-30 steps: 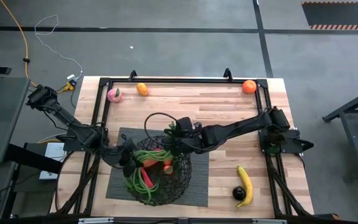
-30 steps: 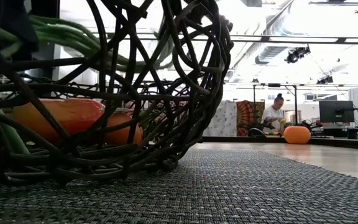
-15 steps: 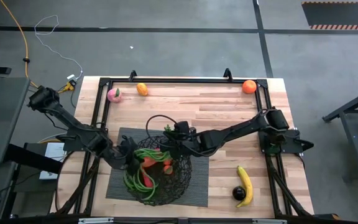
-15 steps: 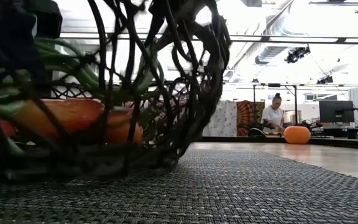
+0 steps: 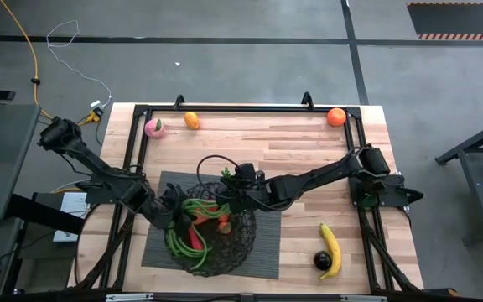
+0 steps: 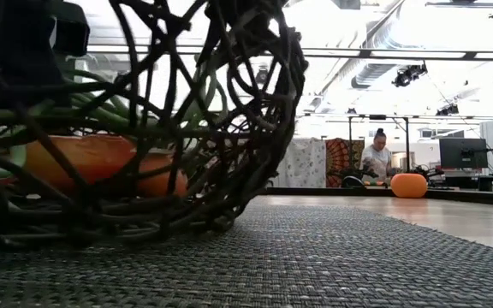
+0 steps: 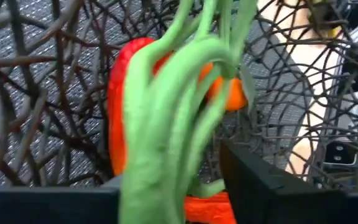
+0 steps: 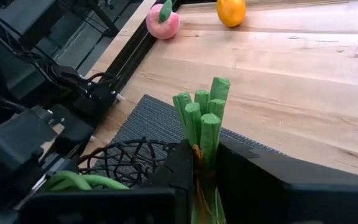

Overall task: Build produce basket
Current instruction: Put the green string beans into the black wire basket

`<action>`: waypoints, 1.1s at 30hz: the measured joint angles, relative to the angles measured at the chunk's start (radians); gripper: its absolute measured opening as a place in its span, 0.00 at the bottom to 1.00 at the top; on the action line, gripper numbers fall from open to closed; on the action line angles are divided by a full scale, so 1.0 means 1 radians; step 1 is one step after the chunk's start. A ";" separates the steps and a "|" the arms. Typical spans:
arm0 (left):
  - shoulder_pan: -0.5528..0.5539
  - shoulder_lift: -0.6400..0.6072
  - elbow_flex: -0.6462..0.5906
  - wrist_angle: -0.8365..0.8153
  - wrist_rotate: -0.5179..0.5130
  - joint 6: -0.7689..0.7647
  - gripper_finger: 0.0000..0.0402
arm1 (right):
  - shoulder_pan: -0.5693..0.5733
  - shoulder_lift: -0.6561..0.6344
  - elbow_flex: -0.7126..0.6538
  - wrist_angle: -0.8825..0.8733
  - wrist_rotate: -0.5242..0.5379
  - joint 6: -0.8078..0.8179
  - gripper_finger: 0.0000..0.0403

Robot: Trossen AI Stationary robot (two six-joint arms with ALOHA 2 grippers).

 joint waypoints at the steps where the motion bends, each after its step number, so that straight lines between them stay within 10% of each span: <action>1: 0.000 -0.007 0.000 0.000 -0.001 0.010 0.36 | 0.000 0.000 0.000 0.000 -0.001 0.000 0.06; 9: 0.004 -0.053 0.036 -0.030 -0.004 0.115 0.50 | 0.001 0.000 0.000 0.000 -0.004 -0.008 0.06; 33: 0.086 -0.055 0.271 -0.352 -0.003 0.405 0.51 | 0.005 -0.001 0.001 -0.001 -0.028 -0.052 0.06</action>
